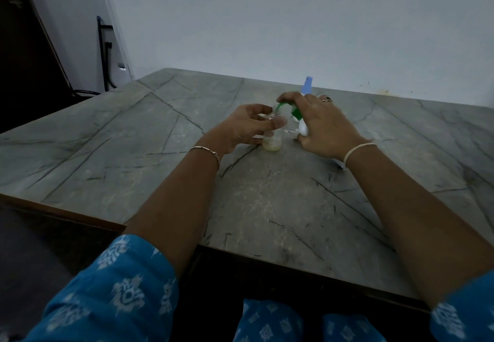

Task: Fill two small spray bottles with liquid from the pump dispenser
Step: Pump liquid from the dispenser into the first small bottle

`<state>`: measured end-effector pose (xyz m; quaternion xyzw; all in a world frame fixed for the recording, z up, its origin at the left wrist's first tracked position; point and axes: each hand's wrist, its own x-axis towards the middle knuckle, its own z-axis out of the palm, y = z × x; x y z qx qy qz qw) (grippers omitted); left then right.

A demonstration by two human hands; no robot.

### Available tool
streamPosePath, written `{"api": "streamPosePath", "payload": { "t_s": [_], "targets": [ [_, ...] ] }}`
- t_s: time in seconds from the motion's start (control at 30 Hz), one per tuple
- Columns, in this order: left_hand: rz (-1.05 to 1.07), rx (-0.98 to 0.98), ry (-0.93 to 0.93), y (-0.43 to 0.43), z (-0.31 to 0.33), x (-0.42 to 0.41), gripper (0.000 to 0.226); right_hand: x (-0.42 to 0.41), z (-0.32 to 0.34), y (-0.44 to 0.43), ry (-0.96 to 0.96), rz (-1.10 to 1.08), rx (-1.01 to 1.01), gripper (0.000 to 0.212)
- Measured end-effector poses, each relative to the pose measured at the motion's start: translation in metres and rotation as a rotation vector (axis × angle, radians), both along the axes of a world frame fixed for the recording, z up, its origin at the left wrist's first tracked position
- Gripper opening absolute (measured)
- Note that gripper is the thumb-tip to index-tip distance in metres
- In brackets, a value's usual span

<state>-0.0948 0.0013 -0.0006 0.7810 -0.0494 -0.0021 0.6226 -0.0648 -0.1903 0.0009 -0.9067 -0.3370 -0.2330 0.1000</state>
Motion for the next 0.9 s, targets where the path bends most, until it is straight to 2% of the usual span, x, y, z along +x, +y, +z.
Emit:
{"api": "streamPosePath", "payload": {
  "t_s": [0.17, 0.3, 0.47, 0.6, 0.77, 0.9],
  "targets": [
    [-0.03, -0.01, 0.01, 0.0024, 0.0003, 0.0009, 0.049, -0.0007, 0.0001, 0.0019, -0.025, -0.006, 0.006, 0.078],
    [-0.041, -0.031, 0.016, 0.0031, -0.0002, 0.002, 0.026, -0.0008, -0.0027, -0.0034, -0.066, -0.034, -0.029, 0.084],
    [-0.035, -0.028, 0.017, 0.0028, 0.001, 0.0019, 0.043, 0.0021, -0.0014, -0.0013, -0.03, -0.016, -0.005, 0.079],
    [-0.032, -0.035, 0.019, 0.0029, 0.0003, 0.0014, 0.04, -0.0019, 0.0004, 0.0029, -0.025, -0.008, 0.03, 0.073],
    [-0.013, -0.018, 0.016, 0.0007, 0.0019, -0.0028, 0.051, -0.0038, -0.0015, -0.0019, -0.055, -0.016, -0.012, 0.085],
    [0.001, -0.032, 0.02, -0.0008, 0.0007, -0.0027, 0.051, -0.002, -0.001, -0.0026, -0.035, -0.007, -0.009, 0.082]
  ]
}}
